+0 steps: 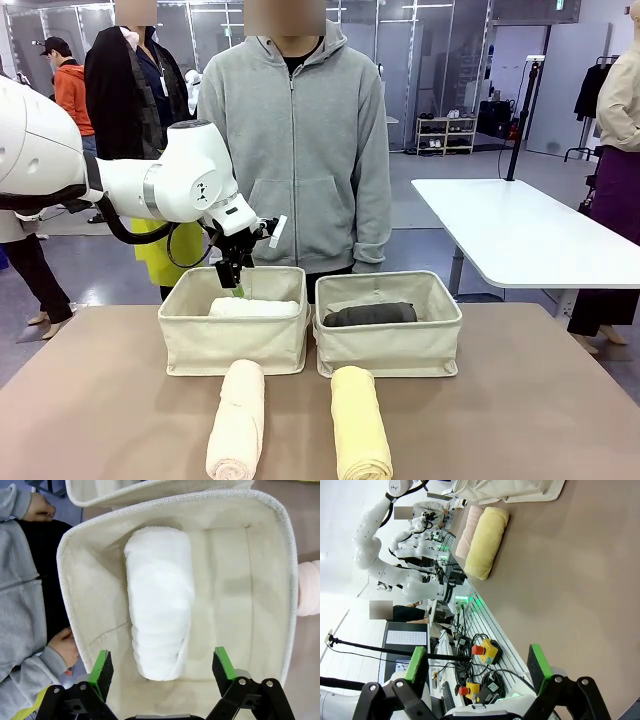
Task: Divide the towels into two baskets.
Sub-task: Pick up one hotel-folded towel from the bottom of the table and place it in the Fabric basket indicated by the person.
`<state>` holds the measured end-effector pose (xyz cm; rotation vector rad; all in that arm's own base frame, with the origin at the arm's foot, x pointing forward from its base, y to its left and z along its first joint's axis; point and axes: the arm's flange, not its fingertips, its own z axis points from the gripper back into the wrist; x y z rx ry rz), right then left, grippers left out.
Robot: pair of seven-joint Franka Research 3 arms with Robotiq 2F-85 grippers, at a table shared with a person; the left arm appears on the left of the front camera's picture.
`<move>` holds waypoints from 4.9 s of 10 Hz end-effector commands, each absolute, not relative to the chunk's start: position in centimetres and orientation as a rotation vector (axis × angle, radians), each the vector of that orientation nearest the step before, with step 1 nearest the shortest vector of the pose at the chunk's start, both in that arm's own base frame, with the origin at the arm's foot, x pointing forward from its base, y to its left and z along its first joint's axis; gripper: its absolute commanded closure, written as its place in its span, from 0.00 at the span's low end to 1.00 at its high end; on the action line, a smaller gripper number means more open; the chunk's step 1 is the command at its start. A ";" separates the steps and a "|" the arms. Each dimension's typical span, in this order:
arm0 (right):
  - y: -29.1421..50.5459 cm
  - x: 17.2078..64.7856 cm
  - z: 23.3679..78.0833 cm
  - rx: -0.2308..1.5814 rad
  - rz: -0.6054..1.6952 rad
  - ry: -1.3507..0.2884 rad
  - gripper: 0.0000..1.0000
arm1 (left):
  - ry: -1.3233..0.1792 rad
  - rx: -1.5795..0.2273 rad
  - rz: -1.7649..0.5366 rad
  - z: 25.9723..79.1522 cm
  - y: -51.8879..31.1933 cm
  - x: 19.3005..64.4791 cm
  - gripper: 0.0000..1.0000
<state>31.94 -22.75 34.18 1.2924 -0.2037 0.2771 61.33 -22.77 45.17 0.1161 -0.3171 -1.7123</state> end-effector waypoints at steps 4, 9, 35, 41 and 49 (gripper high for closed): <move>-22.6 31.8 34.3 1.291 0.285 -0.221 0.00 | -0.405 -0.032 -1.654 47.9 -20.9 61.2 0.00; -22.6 31.8 34.3 1.291 0.285 -0.221 0.00 | -0.493 -0.593 -1.213 55.4 -3.8 53.8 0.00; -5.3 38.5 41.1 0.908 0.356 0.140 0.00 | -0.498 -1.107 -0.384 38.3 22.4 33.1 0.00; 9.6 39.0 39.1 0.752 0.153 -0.017 0.00 | -0.498 -1.107 -0.384 38.3 22.4 33.1 0.00; 24.1 39.7 35.9 0.548 0.189 -0.043 0.00 | -0.498 -1.107 -0.384 38.3 22.4 33.1 0.00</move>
